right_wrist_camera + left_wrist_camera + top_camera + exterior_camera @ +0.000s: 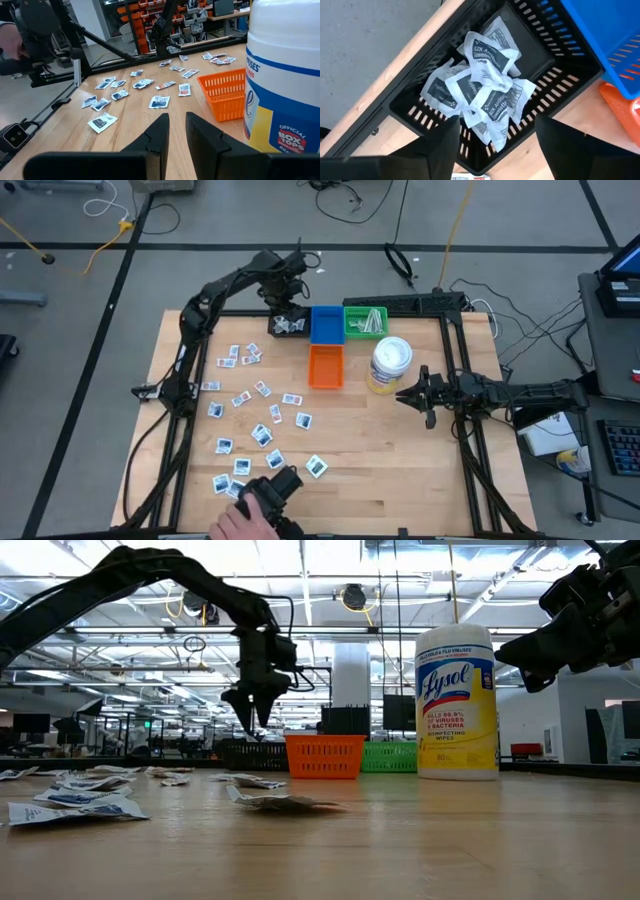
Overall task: Pick & Place First Aid Supplies
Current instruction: Put the gray towelette pack into the black bin
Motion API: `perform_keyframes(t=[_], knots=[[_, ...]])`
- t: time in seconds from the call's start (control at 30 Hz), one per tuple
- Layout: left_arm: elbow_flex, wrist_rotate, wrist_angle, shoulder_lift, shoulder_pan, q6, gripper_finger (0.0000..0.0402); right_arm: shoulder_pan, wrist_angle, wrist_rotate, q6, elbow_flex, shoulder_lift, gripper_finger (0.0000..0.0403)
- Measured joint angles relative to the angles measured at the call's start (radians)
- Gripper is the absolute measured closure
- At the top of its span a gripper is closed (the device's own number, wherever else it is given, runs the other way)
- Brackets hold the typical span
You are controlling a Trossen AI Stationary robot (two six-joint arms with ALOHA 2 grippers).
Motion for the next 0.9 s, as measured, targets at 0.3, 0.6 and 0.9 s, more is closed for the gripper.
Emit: perform_keyframes(t=[0.3,0.6,0.9], knots=[[0.0,-0.016,-0.038,-0.039,-0.096,0.018,0.0147,0.0,0.0,0.0,0.0,0.0,0.0,0.0344],[0.0,-0.027,-0.097,-0.137,-0.278,-0.003,0.0155,0.0,0.0,0.0,0.0,0.0,0.0,0.0344],[0.0,-0.027,-0.103,-0.207,-0.519,-0.148,0.0151,0.0,0.001,0.0,0.0,0.0,0.0,0.0344]])
